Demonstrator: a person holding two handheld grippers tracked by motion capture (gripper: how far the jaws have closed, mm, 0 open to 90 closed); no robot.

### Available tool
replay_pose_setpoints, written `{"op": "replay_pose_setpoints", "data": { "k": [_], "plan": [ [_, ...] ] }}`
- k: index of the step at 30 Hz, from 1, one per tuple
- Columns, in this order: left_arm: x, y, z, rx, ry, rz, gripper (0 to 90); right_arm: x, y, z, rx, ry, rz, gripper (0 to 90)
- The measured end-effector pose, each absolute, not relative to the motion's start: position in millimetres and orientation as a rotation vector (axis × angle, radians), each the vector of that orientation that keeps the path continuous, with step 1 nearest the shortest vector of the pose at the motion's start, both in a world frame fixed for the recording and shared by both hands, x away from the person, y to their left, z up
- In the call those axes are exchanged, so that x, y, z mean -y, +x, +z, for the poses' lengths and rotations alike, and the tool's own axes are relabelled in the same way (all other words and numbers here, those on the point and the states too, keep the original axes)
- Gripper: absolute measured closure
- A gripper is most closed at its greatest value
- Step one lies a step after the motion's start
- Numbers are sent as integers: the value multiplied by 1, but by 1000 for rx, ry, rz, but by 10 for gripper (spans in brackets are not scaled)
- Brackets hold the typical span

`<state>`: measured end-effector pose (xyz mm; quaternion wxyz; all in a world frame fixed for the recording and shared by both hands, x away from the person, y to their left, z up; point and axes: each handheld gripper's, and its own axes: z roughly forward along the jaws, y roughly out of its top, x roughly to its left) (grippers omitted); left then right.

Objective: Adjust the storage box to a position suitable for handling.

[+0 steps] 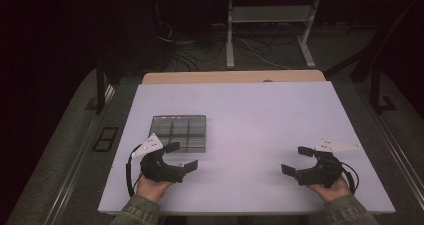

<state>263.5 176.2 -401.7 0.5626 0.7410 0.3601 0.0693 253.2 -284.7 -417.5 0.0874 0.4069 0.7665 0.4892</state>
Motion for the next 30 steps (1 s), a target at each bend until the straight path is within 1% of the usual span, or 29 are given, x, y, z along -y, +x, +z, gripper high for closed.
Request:
{"op": "replay_pose_setpoints", "data": {
  "k": [11, 20, 30],
  "plan": [
    [-179, 271, -398, -851, 1768, 165, 0, 283, 253, -418, -2296, 1210, 1445, 5],
    [-189, 281, -388, -866, 1782, 185, 0, 281, 253, -419, -2316, 1207, 1430, 5],
    [-194, 290, -385, -886, 1816, 178, 0, 281, 253, -419, -2323, 1202, 1422, 5]
  ]
}}
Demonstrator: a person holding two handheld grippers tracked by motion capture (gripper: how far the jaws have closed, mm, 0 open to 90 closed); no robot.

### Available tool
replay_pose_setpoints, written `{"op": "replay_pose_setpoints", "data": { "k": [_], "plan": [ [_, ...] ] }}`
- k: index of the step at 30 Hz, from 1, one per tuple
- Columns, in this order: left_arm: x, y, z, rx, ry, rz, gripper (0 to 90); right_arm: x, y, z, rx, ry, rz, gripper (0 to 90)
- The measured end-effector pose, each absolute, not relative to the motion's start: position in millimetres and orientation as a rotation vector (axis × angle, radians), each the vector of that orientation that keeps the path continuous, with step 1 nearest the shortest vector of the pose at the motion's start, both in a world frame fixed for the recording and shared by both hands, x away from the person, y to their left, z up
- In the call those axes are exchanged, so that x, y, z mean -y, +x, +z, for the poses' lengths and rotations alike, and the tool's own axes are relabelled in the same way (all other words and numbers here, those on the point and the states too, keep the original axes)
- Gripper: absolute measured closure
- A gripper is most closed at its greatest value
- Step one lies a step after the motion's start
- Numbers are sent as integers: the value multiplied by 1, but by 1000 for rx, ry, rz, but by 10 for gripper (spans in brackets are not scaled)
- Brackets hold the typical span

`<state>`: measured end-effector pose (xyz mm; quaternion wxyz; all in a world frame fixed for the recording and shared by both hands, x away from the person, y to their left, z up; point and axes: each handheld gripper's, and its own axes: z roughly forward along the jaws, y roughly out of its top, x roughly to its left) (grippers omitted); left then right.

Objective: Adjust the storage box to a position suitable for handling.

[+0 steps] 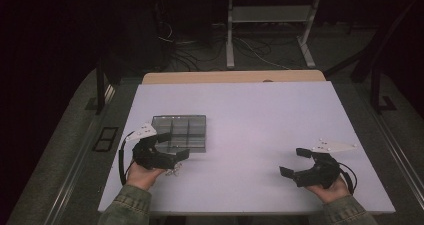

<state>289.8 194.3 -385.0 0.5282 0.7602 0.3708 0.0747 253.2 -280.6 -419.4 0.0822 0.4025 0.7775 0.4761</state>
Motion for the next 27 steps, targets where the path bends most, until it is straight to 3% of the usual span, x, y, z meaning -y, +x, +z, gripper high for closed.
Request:
{"op": "replay_pose_setpoints", "data": {
  "k": [27],
  "plan": [
    [-231, 319, -374, -995, 1833, 225, 0, 278, 254, -420, -2344, 1193, 1404, 5]
  ]
}}
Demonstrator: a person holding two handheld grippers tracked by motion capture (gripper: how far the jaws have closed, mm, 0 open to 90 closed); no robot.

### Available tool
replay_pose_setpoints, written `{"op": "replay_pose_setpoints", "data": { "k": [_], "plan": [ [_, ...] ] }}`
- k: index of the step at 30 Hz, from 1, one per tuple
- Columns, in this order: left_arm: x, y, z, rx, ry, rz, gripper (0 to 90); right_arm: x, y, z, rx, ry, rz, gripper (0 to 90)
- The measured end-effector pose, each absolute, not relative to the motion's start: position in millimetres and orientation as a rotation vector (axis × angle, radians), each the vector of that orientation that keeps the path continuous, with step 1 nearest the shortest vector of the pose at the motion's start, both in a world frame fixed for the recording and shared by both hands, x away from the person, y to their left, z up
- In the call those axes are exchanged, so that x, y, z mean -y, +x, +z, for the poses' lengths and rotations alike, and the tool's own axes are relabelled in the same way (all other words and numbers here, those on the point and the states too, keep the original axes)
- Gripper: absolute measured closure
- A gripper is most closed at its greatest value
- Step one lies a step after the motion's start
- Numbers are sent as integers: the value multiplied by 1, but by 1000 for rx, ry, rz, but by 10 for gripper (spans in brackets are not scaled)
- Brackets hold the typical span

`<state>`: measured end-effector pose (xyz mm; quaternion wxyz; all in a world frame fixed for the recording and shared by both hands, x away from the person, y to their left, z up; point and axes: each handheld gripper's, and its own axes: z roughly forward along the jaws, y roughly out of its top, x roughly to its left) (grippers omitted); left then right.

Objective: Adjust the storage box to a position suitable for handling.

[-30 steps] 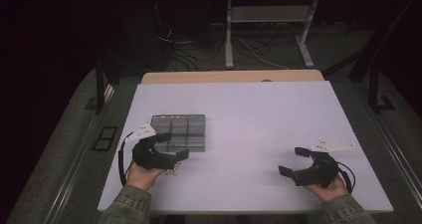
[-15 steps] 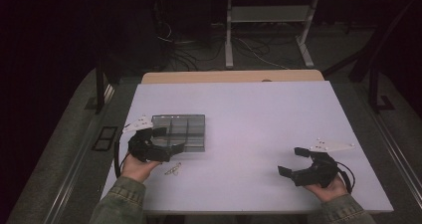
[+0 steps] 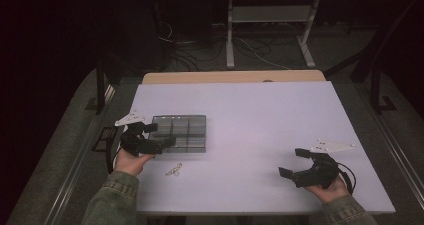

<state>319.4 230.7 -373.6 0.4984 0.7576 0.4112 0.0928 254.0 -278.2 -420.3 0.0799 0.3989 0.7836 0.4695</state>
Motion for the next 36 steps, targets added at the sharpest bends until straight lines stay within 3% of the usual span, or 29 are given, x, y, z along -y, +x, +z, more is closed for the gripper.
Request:
{"op": "replay_pose_setpoints", "data": {
  "k": [18, 36],
  "plan": [
    [-266, 331, -377, -1116, 1841, 272, 43, 277, 254, -421, -2353, 1187, 1396, 5],
    [-298, 342, -387, -1256, 1769, 337, 239, 276, 255, -422, -2357, 1185, 1384, 5]
  ]
}}
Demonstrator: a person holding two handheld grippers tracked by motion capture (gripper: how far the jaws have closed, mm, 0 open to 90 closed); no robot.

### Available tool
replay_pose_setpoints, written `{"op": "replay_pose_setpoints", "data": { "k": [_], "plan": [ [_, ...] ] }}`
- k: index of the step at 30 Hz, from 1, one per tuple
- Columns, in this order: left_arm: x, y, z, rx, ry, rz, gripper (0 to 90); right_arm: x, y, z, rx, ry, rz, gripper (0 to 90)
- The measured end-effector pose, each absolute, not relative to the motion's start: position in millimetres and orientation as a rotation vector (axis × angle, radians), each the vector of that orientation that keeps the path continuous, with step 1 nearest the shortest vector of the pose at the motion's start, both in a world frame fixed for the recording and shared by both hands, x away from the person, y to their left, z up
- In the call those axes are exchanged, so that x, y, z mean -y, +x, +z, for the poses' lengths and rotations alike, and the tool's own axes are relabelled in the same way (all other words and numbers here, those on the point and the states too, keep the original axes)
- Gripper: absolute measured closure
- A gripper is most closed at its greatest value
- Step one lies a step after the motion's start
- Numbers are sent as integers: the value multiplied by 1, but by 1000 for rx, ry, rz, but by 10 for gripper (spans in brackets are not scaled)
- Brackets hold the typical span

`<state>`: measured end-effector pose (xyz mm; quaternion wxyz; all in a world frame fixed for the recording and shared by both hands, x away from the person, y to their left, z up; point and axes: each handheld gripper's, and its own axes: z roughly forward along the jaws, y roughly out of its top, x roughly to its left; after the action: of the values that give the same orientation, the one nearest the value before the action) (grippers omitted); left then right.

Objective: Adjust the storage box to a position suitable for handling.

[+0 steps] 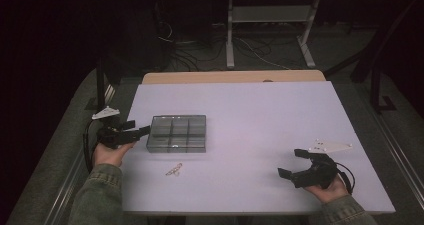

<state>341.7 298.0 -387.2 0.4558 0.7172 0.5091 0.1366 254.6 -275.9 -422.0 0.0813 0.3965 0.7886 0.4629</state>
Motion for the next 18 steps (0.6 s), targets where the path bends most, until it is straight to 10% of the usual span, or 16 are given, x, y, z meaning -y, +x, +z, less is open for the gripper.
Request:
{"op": "replay_pose_setpoints", "data": {
  "k": [18],
  "plan": [
    [-308, 356, -411, -1427, 1765, 282, 784, 275, 255, -423, -2369, 1201, 1366, 5]
  ]
}}
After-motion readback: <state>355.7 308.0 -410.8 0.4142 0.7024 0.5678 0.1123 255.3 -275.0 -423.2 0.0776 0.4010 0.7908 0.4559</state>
